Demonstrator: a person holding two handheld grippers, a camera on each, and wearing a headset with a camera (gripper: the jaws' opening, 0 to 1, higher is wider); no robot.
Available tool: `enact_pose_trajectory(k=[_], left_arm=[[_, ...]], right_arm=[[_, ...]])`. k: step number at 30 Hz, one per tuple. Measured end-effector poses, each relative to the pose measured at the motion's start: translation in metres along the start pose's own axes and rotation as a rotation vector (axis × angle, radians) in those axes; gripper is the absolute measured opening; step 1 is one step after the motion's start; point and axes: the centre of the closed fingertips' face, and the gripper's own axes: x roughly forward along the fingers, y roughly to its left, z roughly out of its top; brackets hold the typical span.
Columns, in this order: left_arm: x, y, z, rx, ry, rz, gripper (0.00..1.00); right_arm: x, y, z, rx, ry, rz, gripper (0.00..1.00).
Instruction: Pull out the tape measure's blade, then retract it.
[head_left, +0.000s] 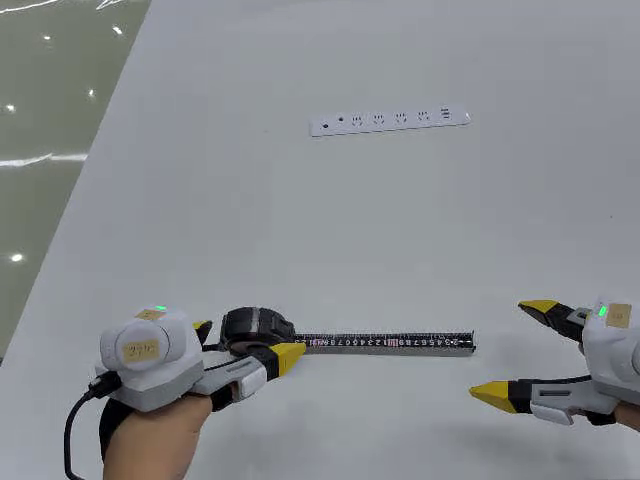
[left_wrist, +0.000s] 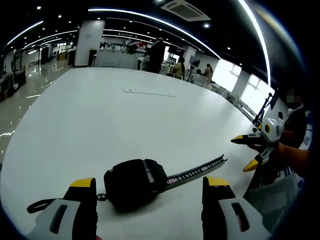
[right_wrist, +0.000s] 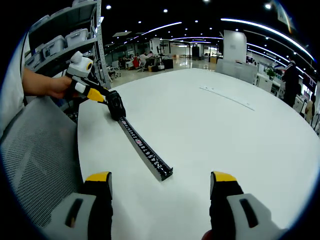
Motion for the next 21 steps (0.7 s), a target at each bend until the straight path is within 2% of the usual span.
enact_pose_trajectory(k=[4, 8, 11, 13, 17, 21], left_arm=[[0.003, -0.003, -0.0018, -0.018, -0.003, -0.01, 0.84], [0.0051, -0.0067, -0.0056, -0.004, 0.007, -0.012, 0.83], [0.0053, -0.0083, -0.006, -0.028, -0.001, -0.018, 0.83], [0.0055, -0.0083, -0.0087, 0.023, 0.014, -0.007, 0.83], [0.0048, -0.0059, -0.0058, -0.018, -0.009, -0.002, 0.83], [0.0063, -0.0068, -0.0058, -0.02, -0.015, 0.011, 0.82]], right_arm=[[0.0008, -0.0017, -0.0006, 0.002, 0.001, 0.0, 0.81], [0.0023, -0.0018, -0.0006, -0.003, 0.005, 0.001, 0.81], [0.0039, -0.0013, 0.0005, -0.005, 0.006, 0.005, 0.81], [0.0051, -0.0008, 0.0012, -0.006, 0.007, 0.007, 0.81], [0.0079, 0.0, 0.0018, -0.007, 0.007, 0.011, 0.8], [0.0092, 0.0014, 0.0027, -0.008, 0.006, 0.014, 0.8]])
